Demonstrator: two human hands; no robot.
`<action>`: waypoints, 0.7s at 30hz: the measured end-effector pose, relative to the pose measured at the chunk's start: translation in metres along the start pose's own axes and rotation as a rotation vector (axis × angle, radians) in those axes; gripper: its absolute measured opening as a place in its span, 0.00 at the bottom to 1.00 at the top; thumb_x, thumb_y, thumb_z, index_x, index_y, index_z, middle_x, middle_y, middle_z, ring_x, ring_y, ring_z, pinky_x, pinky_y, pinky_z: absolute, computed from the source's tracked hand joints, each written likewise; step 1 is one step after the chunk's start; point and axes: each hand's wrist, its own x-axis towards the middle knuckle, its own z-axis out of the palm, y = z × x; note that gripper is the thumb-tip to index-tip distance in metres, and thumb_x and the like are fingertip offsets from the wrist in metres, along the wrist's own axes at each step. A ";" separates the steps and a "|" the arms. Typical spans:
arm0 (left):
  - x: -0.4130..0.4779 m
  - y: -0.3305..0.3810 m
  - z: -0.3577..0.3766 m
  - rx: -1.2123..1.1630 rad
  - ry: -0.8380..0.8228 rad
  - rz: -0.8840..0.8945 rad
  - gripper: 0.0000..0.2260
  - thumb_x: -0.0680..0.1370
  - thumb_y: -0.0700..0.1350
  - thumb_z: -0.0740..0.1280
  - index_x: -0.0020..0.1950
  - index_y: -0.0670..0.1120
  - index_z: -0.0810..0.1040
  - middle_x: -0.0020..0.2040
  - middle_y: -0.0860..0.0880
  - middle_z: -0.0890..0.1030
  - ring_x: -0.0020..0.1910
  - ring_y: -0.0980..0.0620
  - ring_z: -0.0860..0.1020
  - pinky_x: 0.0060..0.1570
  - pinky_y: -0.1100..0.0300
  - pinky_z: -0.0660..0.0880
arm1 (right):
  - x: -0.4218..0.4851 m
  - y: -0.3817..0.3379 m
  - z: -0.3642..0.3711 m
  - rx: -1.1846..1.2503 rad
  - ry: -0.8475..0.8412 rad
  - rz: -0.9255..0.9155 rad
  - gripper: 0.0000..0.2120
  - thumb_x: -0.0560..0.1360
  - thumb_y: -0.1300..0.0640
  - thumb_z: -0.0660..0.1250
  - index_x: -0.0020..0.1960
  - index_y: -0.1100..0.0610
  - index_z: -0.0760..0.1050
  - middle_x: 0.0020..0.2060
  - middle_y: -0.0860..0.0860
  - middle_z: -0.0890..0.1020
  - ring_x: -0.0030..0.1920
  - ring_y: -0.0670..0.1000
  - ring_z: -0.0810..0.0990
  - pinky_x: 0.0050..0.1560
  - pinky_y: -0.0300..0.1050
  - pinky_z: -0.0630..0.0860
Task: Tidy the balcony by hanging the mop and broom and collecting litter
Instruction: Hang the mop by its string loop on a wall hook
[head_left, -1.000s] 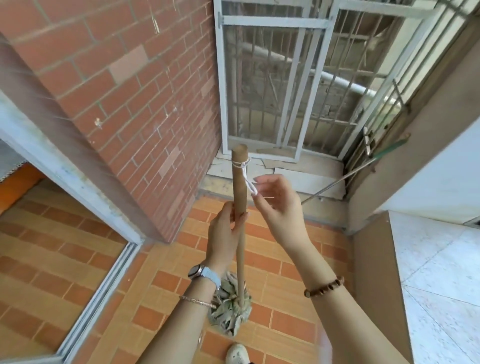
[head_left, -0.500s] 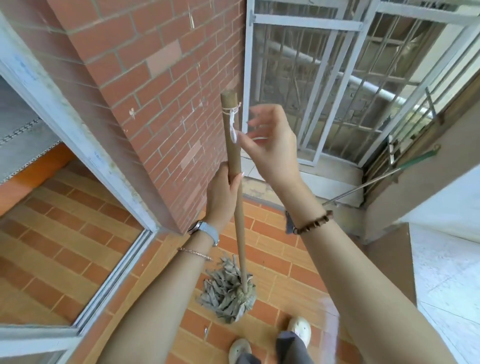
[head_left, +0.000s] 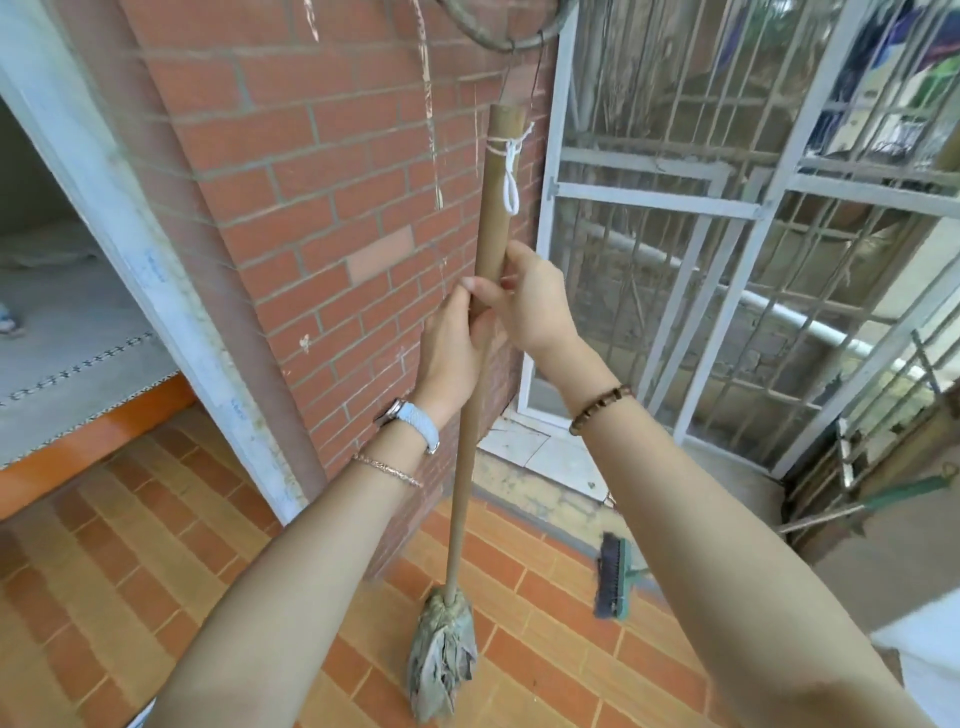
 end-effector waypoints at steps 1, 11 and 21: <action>0.013 0.004 0.004 -0.013 0.014 0.013 0.09 0.79 0.44 0.60 0.58 0.54 0.74 0.46 0.56 0.81 0.41 0.61 0.77 0.34 0.76 0.66 | 0.013 0.000 -0.005 0.026 -0.002 -0.023 0.10 0.73 0.57 0.72 0.47 0.62 0.74 0.40 0.54 0.81 0.40 0.52 0.81 0.42 0.41 0.78; 0.119 0.037 0.035 -0.081 0.205 0.010 0.16 0.80 0.42 0.60 0.46 0.64 0.76 0.38 0.62 0.82 0.38 0.68 0.78 0.32 0.76 0.68 | 0.121 -0.002 -0.041 0.087 -0.030 -0.162 0.12 0.72 0.58 0.72 0.41 0.59 0.70 0.37 0.54 0.79 0.38 0.57 0.79 0.38 0.42 0.77; 0.210 0.016 0.057 -0.243 0.232 -0.069 0.19 0.81 0.42 0.58 0.44 0.68 0.77 0.39 0.65 0.83 0.35 0.68 0.79 0.28 0.76 0.69 | 0.220 0.026 -0.026 0.083 -0.073 -0.219 0.08 0.74 0.58 0.71 0.46 0.60 0.73 0.43 0.56 0.82 0.44 0.56 0.83 0.45 0.51 0.81</action>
